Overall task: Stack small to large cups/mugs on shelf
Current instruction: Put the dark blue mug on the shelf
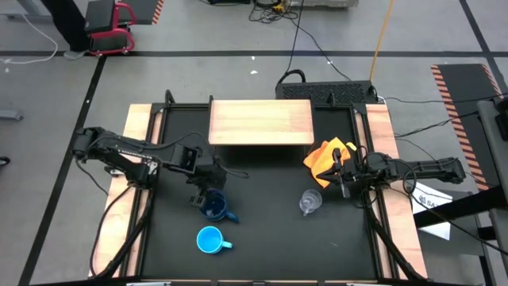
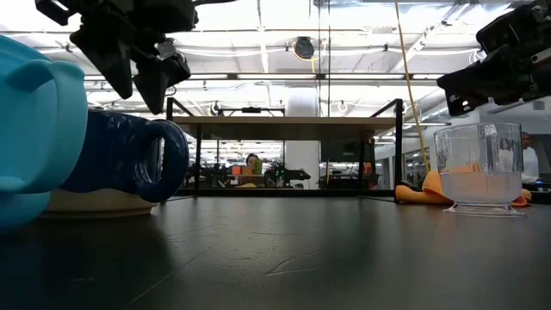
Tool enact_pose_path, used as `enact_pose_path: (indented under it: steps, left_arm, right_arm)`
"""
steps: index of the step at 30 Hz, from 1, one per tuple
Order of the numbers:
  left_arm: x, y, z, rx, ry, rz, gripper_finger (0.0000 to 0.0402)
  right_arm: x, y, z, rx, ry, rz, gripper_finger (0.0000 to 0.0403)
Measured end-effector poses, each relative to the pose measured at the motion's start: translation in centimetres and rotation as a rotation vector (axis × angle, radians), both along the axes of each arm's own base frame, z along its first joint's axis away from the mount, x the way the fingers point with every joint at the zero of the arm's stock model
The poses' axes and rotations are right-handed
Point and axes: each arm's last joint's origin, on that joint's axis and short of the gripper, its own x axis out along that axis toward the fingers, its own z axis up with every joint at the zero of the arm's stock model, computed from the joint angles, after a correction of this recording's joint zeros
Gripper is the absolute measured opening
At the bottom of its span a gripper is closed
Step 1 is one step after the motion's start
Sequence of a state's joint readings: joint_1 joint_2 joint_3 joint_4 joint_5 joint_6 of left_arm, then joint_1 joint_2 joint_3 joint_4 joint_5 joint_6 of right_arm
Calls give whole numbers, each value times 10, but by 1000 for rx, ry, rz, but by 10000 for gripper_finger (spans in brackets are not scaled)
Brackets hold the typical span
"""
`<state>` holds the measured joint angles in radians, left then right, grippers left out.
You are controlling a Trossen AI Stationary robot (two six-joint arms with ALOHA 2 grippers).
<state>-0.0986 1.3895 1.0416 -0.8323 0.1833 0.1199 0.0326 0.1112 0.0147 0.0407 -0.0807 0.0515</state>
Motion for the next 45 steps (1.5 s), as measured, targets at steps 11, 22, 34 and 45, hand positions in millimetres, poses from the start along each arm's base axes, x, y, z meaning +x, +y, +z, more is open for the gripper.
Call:
enact_pose_path:
  steps: [11,22,34,45]
  left_arm:
    - [2,0,1,-2,-24,-1,237]
    - [2,0,1,-11,-19,21,237]
    - [0,-2,0,-63,14,36,237]
    - [-4,-1,-12,-32,41,59,237]
  right_arm:
    - [-1,5,5,74,-35,155,0]
    - [-2,9,8,76,-69,310,0]
    - [-2,9,10,69,-89,309,0]
    - [-2,9,10,69,-90,308,0]
